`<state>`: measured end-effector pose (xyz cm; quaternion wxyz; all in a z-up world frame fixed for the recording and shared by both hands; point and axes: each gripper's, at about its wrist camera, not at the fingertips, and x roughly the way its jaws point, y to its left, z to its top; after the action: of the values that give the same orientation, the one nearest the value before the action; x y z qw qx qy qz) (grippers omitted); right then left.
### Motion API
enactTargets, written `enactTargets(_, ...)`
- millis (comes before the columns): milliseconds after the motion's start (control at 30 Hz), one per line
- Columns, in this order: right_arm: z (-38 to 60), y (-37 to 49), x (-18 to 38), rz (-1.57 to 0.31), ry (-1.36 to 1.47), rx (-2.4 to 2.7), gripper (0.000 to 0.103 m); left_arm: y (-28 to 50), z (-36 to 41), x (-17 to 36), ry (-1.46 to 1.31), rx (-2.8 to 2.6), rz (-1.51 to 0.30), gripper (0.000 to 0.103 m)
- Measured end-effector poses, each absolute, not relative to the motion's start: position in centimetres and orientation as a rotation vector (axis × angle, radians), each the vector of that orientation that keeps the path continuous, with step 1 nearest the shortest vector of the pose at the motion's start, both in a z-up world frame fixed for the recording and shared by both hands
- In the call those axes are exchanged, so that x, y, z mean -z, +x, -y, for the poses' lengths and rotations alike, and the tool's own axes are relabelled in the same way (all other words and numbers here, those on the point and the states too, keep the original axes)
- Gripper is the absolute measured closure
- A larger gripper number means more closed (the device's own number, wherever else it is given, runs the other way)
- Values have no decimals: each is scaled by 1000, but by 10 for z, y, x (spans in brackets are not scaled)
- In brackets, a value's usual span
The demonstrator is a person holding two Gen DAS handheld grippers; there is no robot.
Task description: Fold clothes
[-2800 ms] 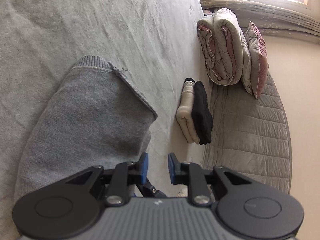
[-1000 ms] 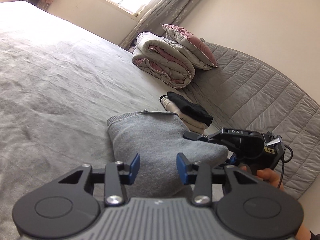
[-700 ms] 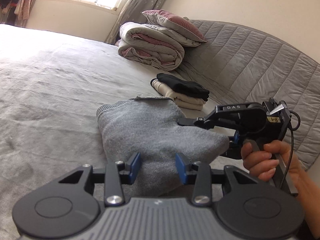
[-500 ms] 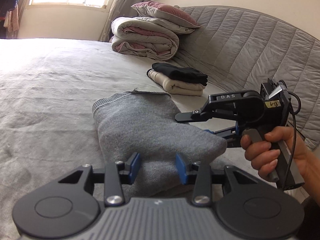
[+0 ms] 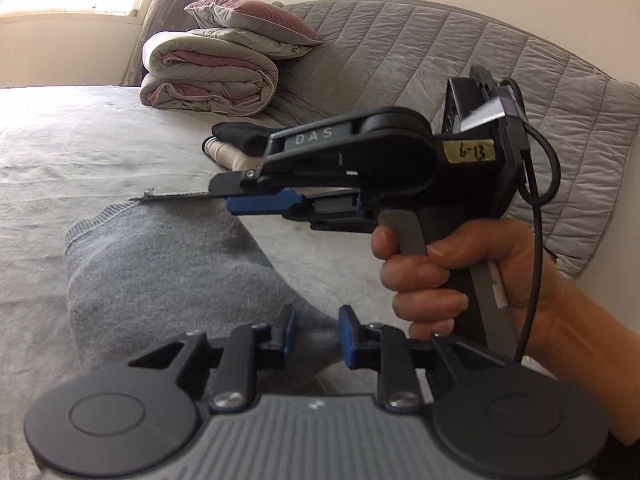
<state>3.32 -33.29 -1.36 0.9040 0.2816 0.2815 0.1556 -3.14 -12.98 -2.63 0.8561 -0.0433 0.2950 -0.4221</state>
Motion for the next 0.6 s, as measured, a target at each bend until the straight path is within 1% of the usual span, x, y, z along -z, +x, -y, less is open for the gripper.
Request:
enactTargets(100, 330, 43, 22, -605, 538, -291, 82, -32, 140, 44, -52, 907, -674, 82)
enactTargets(167, 331, 47, 31, -624, 514, -258, 85, -34, 138, 48, -66, 911, -667, 82)
enactTargets(200, 332, 49, 35, -635, 505, -243, 93, -34, 137, 49, -78, 912, -665, 82)
enactTargets(233, 333, 52, 39, -651, 500, -233, 97, -34, 136, 50, -91, 912, -664, 82)
enactTargets(267, 334, 54, 43, -665, 497, -225, 98, -33, 135, 49, -101, 913, -667, 82)
enactTargets(567, 319, 51, 48, -645, 402, -212, 98, -36, 136, 42, -82, 920, -653, 83)
enactTargets(600, 320, 50, 47, -642, 407, -218, 92, -37, 135, 40, -79, 920, -651, 82)
